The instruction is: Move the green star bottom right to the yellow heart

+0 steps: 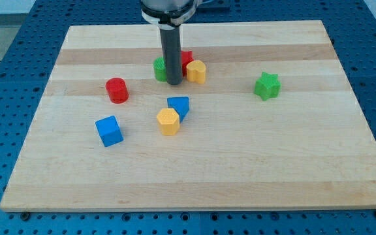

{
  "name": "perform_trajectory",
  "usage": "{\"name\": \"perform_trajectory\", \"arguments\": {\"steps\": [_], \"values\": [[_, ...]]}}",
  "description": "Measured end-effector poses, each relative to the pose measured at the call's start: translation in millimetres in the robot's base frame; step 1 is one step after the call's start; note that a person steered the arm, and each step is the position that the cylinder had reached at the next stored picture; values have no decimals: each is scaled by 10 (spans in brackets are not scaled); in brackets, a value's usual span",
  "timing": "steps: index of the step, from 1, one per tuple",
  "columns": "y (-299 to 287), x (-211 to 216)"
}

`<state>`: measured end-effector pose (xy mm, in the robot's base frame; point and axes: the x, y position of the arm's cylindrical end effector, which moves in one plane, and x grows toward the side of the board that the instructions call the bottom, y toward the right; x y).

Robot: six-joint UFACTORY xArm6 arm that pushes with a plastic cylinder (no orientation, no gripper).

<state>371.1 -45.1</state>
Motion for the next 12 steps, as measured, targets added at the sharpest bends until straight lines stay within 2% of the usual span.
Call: {"name": "perform_trajectory", "arguments": {"steps": [1,2,6,8,11,12], "values": [[144,245],[558,527],[2189,720],[2260,155],[1456,193],[1601,330]]}}
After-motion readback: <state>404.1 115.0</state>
